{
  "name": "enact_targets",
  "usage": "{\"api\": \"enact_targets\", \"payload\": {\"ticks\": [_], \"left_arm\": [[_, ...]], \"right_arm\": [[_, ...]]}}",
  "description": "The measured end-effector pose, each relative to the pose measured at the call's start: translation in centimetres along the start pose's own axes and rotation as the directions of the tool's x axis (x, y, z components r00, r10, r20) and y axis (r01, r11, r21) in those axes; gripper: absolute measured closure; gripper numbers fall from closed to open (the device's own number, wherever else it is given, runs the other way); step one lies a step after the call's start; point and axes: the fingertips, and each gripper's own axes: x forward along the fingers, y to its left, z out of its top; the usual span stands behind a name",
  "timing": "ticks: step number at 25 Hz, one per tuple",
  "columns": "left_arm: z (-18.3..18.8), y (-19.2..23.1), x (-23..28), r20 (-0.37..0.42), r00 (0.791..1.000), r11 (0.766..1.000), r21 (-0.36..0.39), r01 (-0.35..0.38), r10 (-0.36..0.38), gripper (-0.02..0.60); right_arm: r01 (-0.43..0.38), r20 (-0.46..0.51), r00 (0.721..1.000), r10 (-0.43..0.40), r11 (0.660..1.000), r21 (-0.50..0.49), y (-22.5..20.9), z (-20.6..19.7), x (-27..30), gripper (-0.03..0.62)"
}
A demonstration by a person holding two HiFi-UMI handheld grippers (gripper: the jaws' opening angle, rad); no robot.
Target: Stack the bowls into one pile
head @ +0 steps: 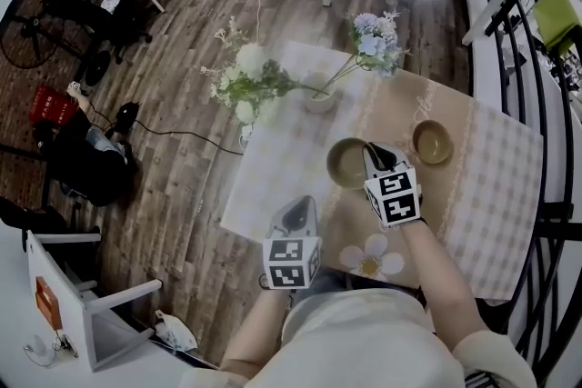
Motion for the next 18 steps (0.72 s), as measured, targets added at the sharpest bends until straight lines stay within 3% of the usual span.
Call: {"api": "enact_targets", "payload": {"ticks": [18], "left_arm": [[-0.2,-9.7,3.1,-0.028,0.999,0.998,0.052,0.047,-0.046,0.578]], "right_arm": [[0.082,0.034,0.996,-0.082,0.996,0.017,-10.7,-1.7,-4.8,0.577]]}}
